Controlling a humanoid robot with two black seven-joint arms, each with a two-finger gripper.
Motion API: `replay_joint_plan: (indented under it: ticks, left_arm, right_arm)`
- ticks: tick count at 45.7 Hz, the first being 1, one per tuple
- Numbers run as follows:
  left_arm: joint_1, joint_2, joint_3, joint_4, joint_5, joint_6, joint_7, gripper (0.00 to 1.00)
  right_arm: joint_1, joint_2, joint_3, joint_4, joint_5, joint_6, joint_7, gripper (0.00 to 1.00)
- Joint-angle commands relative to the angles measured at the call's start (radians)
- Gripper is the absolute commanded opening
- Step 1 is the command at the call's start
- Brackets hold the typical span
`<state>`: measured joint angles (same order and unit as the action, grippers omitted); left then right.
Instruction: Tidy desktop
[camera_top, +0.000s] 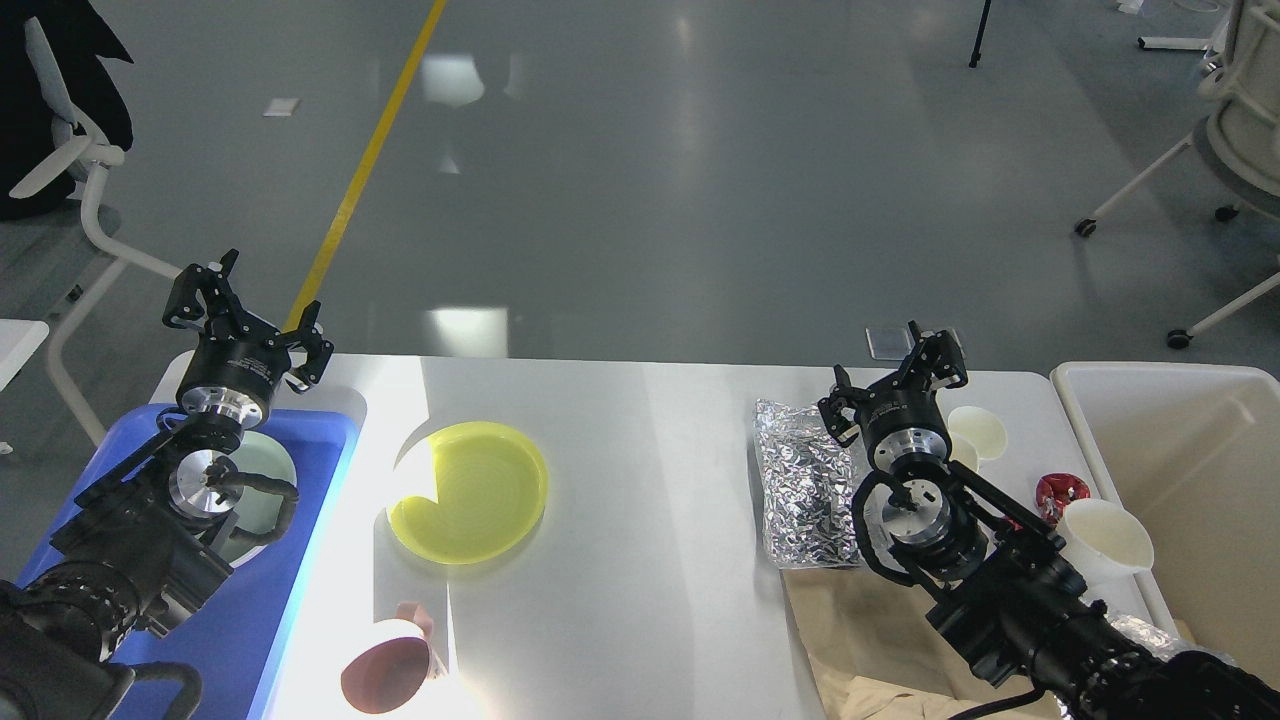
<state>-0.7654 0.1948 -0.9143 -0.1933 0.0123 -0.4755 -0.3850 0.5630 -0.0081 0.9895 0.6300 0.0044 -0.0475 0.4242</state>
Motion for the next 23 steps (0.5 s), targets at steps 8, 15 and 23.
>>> replay_joint_plan:
  ticks: [8,15,23]
  left_arm:
    - [0.0,0.0,0.0,0.0,0.0,0.0,-0.002,0.98]
    - [0.0,0.0,0.0,0.0,0.0,0.0,0.0,0.98]
    - [0.0,0.0,-0.008,0.0,0.0,0.0,-0.002,0.98]
  right_arm:
    - [0.0,0.0,0.0,0.0,0.0,0.0,-0.001,1.0]
    - [0.0,0.0,0.0,0.0,0.0,0.0,0.001,1.0]
    - [0.0,-0.001,0.0,0.0,-0.001,0.0,0.001,1.0]
